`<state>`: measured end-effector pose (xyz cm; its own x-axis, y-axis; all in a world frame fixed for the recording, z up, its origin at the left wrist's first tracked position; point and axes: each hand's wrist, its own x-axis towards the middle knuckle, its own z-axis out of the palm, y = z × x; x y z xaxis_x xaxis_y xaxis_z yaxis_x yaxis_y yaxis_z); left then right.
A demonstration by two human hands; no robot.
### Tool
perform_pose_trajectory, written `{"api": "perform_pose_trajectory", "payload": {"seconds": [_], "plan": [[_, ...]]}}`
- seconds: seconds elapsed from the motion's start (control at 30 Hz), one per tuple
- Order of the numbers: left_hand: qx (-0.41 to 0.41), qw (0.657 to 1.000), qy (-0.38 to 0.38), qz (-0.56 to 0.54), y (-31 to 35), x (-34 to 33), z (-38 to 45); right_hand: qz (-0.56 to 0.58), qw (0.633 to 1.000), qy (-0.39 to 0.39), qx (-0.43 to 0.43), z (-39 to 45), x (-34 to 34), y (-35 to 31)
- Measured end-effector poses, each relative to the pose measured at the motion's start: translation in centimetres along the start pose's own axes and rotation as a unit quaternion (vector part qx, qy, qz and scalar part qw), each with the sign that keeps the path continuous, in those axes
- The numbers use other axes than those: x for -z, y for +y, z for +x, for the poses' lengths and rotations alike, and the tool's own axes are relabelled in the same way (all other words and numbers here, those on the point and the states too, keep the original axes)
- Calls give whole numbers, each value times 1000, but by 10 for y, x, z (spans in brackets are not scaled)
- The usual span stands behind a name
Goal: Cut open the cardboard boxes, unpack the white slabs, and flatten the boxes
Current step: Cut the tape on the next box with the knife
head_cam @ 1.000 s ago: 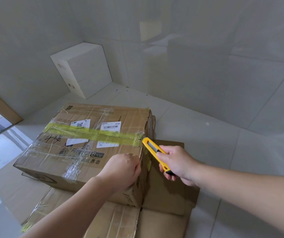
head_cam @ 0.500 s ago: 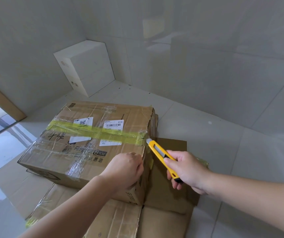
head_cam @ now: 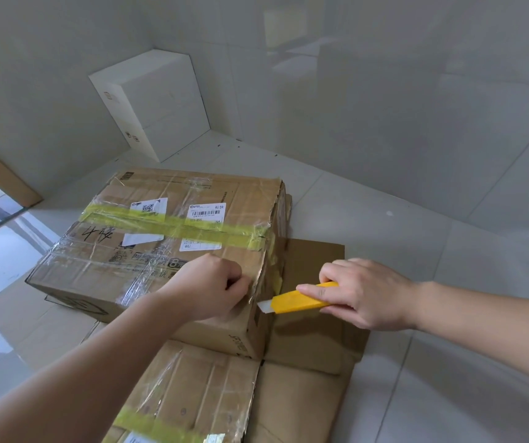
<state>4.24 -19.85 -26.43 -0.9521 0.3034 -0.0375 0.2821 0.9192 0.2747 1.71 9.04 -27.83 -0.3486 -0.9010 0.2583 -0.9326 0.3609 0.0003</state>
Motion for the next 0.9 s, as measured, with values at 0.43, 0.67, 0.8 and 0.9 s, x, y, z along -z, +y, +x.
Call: {"api": "perform_pose_trajectory", "payload": {"seconds": [0.43, 0.67, 0.8, 0.9], "plan": [[-37, 999, -2, 8, 8, -3, 0, 15, 998, 36, -58, 3, -4, 12], [-17, 1000, 11, -7, 3, -3, -2, 16, 997, 37, -63, -1, -7, 11], [22, 996, -6, 89, 16, -7, 4, 18, 997, 31, -68, 3, -7, 11], [18, 992, -14, 123, 22, -9, 7, 22, 997, 25, -73, 2, -7, 11]]}}
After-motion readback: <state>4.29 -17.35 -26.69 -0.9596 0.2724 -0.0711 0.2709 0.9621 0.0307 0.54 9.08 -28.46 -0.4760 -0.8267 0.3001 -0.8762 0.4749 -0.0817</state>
